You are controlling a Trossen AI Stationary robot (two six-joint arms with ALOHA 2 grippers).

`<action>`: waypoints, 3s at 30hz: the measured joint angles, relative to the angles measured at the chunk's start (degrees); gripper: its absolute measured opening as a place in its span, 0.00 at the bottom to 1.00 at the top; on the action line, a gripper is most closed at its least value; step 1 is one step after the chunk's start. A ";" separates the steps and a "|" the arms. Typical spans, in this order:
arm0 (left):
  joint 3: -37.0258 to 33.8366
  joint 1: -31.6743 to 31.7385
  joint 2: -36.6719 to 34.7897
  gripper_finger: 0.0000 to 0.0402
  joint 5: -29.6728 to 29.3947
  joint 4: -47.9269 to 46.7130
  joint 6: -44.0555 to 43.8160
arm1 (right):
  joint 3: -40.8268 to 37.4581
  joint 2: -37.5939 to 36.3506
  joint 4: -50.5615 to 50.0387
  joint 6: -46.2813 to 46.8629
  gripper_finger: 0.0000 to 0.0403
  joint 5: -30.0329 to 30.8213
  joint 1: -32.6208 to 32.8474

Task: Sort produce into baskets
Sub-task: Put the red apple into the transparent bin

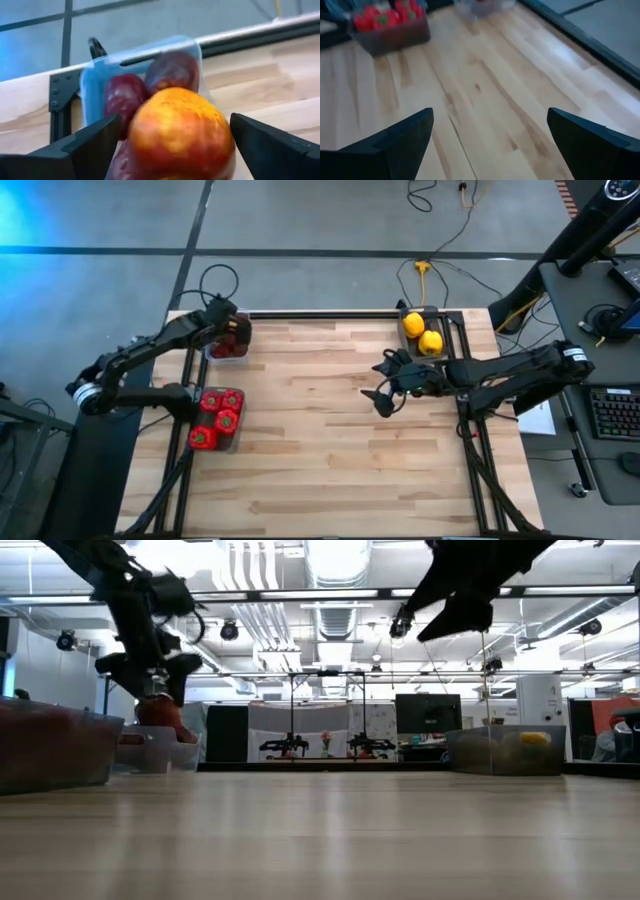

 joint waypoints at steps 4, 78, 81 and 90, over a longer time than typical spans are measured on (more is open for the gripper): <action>0.59 -0.29 -6.99 0.89 3.83 -2.33 0.27 | -0.50 -4.56 0.26 1.53 0.95 1.06 0.00; 32.67 -18.04 44.07 0.98 0.55 17.35 -33.25 | 3.82 4.13 -17.11 -1.50 0.91 2.30 -6.03; 34.59 -18.06 46.67 0.98 0.94 17.52 -34.07 | 3.82 4.11 -17.07 -3.68 0.91 0.98 -6.03; 47.81 -17.26 57.08 0.98 5.07 3.53 -38.58 | 3.48 4.22 -16.87 -6.36 0.91 -0.24 -6.03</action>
